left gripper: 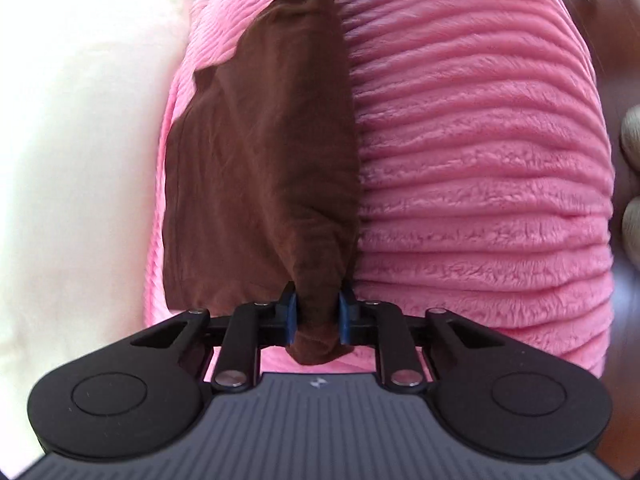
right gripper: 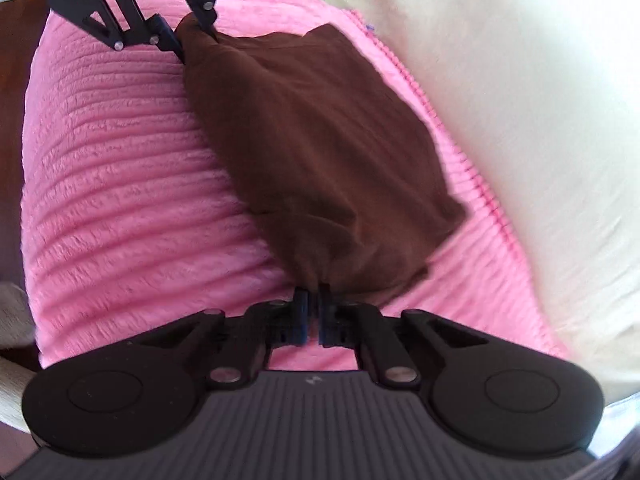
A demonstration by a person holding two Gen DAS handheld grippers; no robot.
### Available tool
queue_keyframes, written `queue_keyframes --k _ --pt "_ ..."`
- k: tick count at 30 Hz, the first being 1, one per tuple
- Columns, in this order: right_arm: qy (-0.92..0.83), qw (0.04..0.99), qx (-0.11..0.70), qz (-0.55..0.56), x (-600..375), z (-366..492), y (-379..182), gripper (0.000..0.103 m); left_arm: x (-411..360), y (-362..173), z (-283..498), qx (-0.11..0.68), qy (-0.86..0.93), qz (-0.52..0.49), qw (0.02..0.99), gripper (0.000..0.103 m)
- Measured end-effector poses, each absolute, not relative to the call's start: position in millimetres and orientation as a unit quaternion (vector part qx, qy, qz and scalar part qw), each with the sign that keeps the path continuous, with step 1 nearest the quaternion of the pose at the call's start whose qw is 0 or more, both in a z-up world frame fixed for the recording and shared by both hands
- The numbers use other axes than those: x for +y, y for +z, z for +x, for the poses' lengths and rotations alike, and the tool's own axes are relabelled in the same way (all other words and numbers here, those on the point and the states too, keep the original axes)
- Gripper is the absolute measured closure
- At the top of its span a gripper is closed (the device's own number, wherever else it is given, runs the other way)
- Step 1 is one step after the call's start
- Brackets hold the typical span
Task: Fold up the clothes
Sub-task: 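Grasp the bundle edge with both grippers and fold it over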
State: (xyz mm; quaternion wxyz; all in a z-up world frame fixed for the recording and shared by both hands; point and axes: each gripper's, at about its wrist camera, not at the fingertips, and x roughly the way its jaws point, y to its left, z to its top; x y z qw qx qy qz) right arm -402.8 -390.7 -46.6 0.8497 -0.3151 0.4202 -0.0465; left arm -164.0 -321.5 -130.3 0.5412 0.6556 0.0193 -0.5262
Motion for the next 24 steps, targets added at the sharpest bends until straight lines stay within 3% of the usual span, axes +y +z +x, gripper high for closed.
queue_keyframes --k 2,4,5,8,10,13,17,24 --pt "-0.035 0.842 0.421 -0.336 -389.6 -408.6 -55.9 0.101 -317.7 -138.6 -161.9 0.005 -0.521 0.663 0.538 0.08" --pt "-0.024 0.832 0.419 -0.364 -385.6 -413.7 -71.7 0.1 -310.4 -142.8 -161.2 -0.019 -0.518 0.674 0.525 0.069" --pt "-0.025 0.826 0.418 -0.378 -383.5 -416.6 -73.9 0.099 -307.3 -142.3 -158.7 -0.019 -0.517 0.68 0.519 0.069" --pt "-0.048 0.8 0.455 -0.388 -381.4 -422.5 -71.1 0.093 -301.2 -123.7 -140.8 0.047 -0.506 0.694 0.511 0.07" --pt "-0.071 0.815 0.466 -0.337 -385.9 -428.0 -49.0 0.093 -299.8 -100.9 -137.9 0.083 -0.508 0.684 0.517 0.069" --pt "-0.077 0.87 0.411 -0.263 -381.7 -429.1 -4.7 0.093 -320.7 -59.5 -134.8 0.204 -0.539 0.604 0.551 0.065" --pt "-0.068 0.892 0.394 -0.211 -380.7 -411.9 9.1 0.093 -359.2 -45.4 -125.4 0.344 -0.519 0.509 0.594 0.065" --pt "-0.065 0.895 0.405 -0.176 -382.6 -421.9 8.4 0.093 -375.7 -59.6 -127.2 0.403 -0.471 0.501 0.604 0.066"
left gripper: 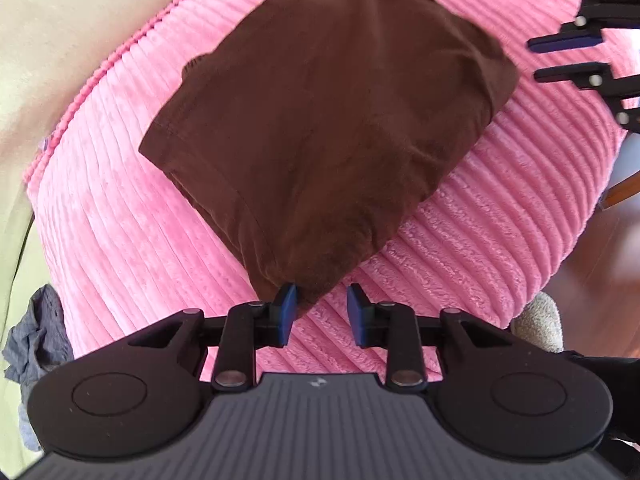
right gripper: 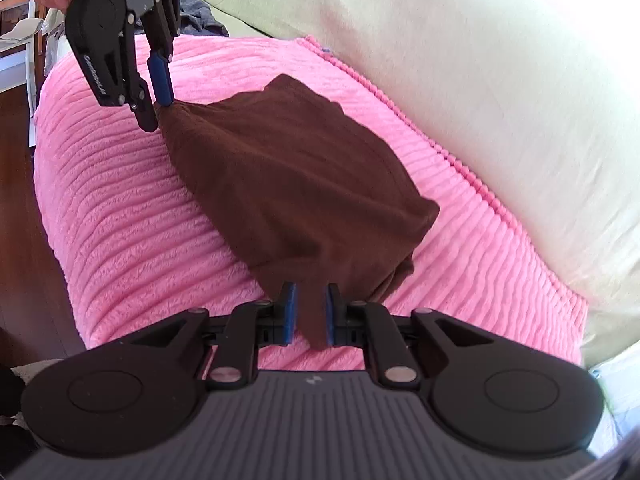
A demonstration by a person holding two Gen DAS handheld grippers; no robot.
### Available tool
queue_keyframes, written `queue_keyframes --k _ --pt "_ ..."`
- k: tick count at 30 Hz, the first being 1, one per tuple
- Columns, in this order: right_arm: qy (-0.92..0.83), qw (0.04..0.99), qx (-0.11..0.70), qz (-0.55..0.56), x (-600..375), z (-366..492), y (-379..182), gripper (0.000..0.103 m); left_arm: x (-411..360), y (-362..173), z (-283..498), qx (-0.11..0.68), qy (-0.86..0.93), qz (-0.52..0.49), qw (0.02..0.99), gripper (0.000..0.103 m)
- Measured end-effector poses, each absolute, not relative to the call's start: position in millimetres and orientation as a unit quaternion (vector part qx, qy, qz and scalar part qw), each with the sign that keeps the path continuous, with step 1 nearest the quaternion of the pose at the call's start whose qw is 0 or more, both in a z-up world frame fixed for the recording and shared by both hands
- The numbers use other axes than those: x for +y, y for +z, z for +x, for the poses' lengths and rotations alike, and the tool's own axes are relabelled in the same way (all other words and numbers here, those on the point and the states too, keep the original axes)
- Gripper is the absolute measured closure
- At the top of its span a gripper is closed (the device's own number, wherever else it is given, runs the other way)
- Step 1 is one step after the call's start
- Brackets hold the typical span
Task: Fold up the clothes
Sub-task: 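Grasp the bundle edge with both grippers and fold it over, then open both grippers and smooth the folded brown bundle flat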
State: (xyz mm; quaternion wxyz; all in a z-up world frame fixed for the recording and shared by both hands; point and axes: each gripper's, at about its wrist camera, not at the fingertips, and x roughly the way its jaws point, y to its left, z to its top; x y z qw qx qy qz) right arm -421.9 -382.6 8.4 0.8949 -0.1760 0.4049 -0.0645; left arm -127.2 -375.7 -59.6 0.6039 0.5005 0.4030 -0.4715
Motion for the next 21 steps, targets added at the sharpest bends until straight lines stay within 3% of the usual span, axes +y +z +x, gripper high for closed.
queue_keyframes --k 4,9,12,16,19,21 --pt "-0.062 0.895 0.408 -0.17 -387.2 -425.6 3.2 0.092 -373.4 -55.6 -131.0 0.417 -0.459 0.495 0.608 0.065" --pt "-0.063 0.897 0.405 -0.165 -389.6 -425.7 -0.8 0.081 -369.9 -51.3 -138.6 0.414 -0.459 0.494 0.612 0.066" --pt "-0.054 0.894 0.41 -0.175 -389.8 -427.3 -6.5 0.077 -355.8 -54.5 -170.5 0.315 -0.479 0.564 0.594 0.063" --pt "-0.035 0.881 0.42 -0.215 -388.2 -431.1 -21.8 0.077 -321.9 -95.0 -220.2 0.094 -0.475 0.705 0.519 0.062" --pt "-0.024 0.873 0.418 -0.252 -384.0 -427.4 -32.4 0.077 -310.3 -116.9 -231.0 0.034 -0.471 0.733 0.49 0.053" --pt "-0.023 0.868 0.414 -0.275 -380.5 -424.4 -37.9 0.077 -309.0 -127.7 -229.4 0.015 -0.457 0.742 0.491 0.053"
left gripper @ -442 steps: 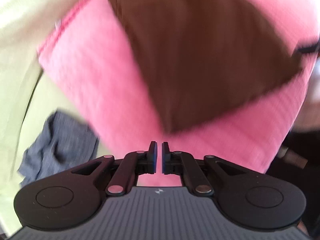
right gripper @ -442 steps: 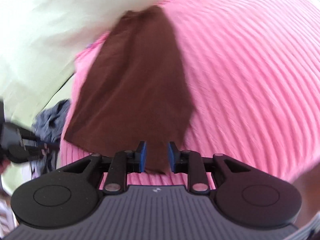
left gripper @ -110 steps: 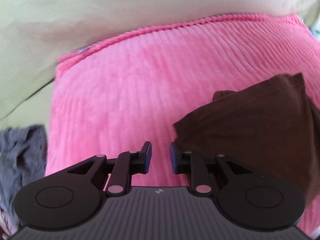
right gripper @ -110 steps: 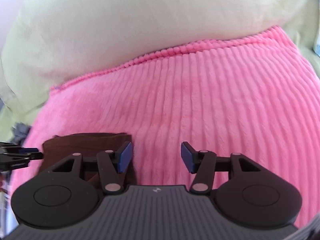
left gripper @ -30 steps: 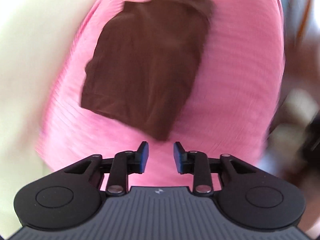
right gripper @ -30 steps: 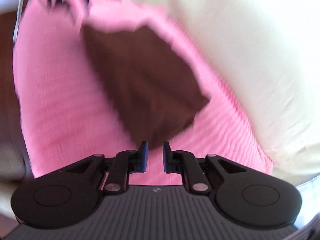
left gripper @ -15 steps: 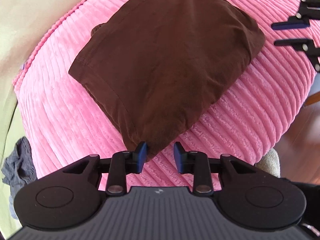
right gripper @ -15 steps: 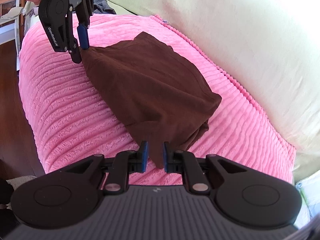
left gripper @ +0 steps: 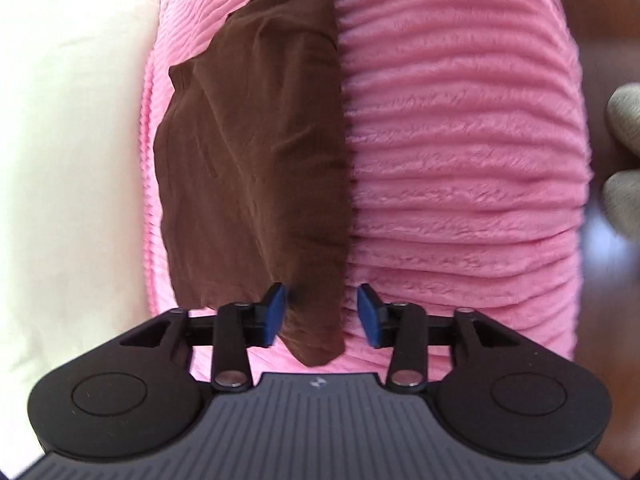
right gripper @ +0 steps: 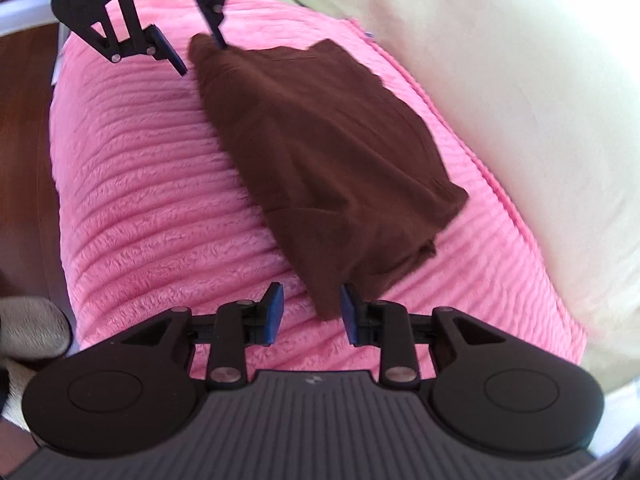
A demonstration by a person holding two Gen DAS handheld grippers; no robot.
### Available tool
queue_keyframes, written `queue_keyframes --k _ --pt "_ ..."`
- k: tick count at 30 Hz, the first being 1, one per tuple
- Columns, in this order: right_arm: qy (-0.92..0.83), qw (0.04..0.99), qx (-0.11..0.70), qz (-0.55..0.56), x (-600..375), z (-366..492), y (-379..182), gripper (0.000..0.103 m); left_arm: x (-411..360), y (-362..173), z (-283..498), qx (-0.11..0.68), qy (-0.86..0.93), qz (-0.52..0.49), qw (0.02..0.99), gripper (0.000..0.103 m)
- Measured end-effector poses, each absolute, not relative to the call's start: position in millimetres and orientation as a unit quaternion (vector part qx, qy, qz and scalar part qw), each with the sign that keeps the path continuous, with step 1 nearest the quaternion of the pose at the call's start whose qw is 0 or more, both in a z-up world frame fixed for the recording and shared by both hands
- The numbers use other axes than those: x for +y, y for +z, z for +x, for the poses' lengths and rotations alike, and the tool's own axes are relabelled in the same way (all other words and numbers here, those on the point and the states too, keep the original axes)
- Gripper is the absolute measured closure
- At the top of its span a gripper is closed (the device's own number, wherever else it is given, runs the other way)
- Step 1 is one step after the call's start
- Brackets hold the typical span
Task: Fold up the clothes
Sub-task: 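Open both grippers and smooth the folded brown bundle flat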
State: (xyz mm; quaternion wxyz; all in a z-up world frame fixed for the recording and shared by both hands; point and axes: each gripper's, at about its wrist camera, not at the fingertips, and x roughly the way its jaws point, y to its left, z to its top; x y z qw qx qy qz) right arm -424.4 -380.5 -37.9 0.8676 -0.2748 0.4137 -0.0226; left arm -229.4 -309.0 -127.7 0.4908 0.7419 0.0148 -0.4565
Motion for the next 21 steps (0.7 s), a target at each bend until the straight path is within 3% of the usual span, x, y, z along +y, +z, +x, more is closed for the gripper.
queue_keyframes --k 2,3,4,5,6,11,14,16,17,18,20,21 --pt "-0.023 0.859 0.409 -0.307 -376.2 -420.5 -46.3 0.077 -308.8 -139.0 -222.8 0.001 -0.44 0.75 0.494 0.053" --pt "-0.022 0.855 0.407 -0.321 -374.5 -418.8 -50.6 0.078 -308.0 -143.9 -219.3 -0.002 -0.436 0.752 0.493 0.059" --pt "-0.018 0.853 0.408 -0.326 -374.2 -417.1 -53.8 0.079 -305.5 -147.4 -216.0 -0.001 -0.44 0.751 0.492 0.077" --pt "-0.012 0.853 0.411 -0.323 -375.2 -415.4 -55.7 0.099 -302.2 -149.9 -213.9 -0.005 -0.444 0.749 0.491 0.078" --pt "-0.008 0.852 0.411 -0.324 -376.9 -414.6 -54.9 0.102 -297.1 -151.5 -213.0 -0.015 -0.45 0.747 0.488 0.083" --pt "-0.002 0.844 0.39 -0.368 -384.8 -424.1 -43.8 0.103 -270.8 -168.0 -203.7 -0.057 -0.476 0.747 0.46 0.084" --pt "0.012 0.826 0.412 -0.383 -388.5 -427.5 -68.8 0.102 -263.1 -179.2 -206.9 -0.078 -0.477 0.752 0.449 0.085" --pt "-0.002 0.826 0.401 -0.395 -384.3 -430.7 -81.6 0.098 -254.8 -170.6 -207.7 -0.074 -0.481 0.754 0.441 0.067" --pt "-0.024 0.828 0.407 -0.385 -383.5 -430.8 -77.6 0.086 -250.3 -163.6 -207.5 -0.068 -0.485 0.754 0.437 0.06" --pt "-0.048 0.829 0.416 -0.371 -383.3 -431.0 -71.8 0.068 -245.5 -153.2 -206.8 -0.054 -0.492 0.756 0.428 0.051" --pt "-0.088 0.84 0.427 -0.322 -387.1 -435.1 -55.9 0.04 -238.9 -128.6 -202.9 -0.019 -0.507 0.757 0.412 0.048" --pt "-0.117 0.853 0.433 -0.268 -391.5 -439.5 -42.5 0.04 -236.8 -110.2 -197.4 0.002 -0.514 0.752 0.413 0.048"
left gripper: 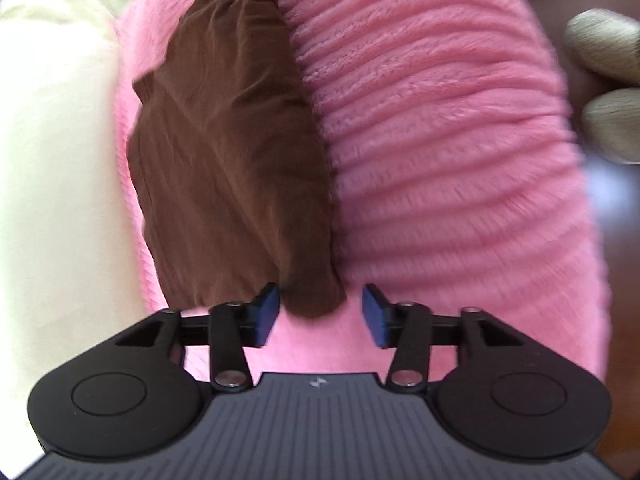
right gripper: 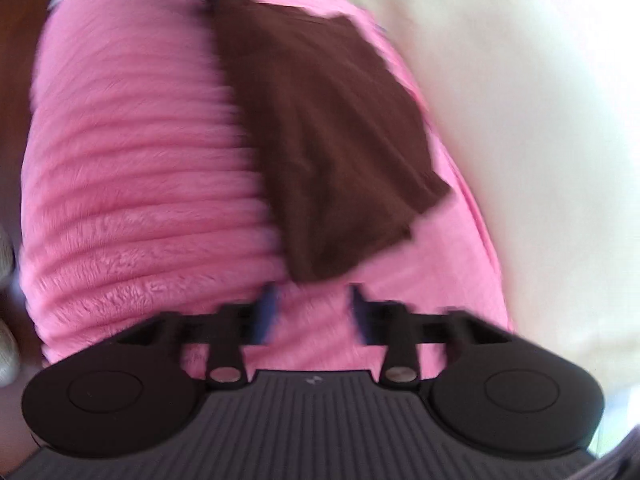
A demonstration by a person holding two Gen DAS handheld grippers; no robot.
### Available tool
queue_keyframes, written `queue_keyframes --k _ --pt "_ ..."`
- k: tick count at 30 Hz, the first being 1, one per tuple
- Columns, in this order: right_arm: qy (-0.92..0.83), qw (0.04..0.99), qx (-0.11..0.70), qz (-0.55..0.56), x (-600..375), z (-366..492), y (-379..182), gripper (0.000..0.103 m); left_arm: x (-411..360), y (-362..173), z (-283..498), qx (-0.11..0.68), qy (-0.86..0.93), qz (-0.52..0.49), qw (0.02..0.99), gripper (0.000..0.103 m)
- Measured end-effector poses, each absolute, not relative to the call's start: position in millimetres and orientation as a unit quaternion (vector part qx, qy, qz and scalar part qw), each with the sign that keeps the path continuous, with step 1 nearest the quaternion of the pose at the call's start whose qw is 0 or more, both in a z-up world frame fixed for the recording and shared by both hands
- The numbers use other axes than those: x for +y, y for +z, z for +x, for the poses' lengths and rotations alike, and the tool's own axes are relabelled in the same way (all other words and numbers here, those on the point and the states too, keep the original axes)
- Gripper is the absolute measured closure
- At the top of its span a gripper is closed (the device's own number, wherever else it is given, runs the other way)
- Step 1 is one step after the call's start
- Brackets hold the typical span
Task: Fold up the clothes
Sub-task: 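Open both grippers and smooth the folded brown bundle flat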
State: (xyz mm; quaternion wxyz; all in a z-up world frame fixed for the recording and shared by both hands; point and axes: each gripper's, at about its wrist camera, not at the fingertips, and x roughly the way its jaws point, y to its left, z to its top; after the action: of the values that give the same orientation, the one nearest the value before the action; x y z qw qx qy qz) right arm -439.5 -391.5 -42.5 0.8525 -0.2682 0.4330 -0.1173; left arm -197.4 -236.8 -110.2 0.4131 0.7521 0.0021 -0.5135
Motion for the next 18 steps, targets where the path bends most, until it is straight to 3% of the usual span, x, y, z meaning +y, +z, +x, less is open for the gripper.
queue_keyframes --k 3,8,11,18 --pt "-0.193 0.884 0.425 -0.032 -408.9 -454.8 -1.3 0.04 -245.5 -64.3 -178.5 0.057 -0.525 0.731 0.432 0.048" --pt "-0.252 0.852 0.364 0.28 -423.0 -459.9 5.7 0.039 -309.4 -2.5 -137.8 0.119 -0.575 0.657 0.472 0.033" --pt "-0.289 0.842 0.341 0.3 -414.4 -436.5 8.6 0.039 -364.2 17.7 -97.2 0.156 -0.619 0.612 0.467 0.035" --pt "-0.311 0.852 0.364 0.213 -382.8 -355.9 13.1 0.04 -505.9 -15.4 -19.8 0.226 -0.698 0.579 0.355 0.037"
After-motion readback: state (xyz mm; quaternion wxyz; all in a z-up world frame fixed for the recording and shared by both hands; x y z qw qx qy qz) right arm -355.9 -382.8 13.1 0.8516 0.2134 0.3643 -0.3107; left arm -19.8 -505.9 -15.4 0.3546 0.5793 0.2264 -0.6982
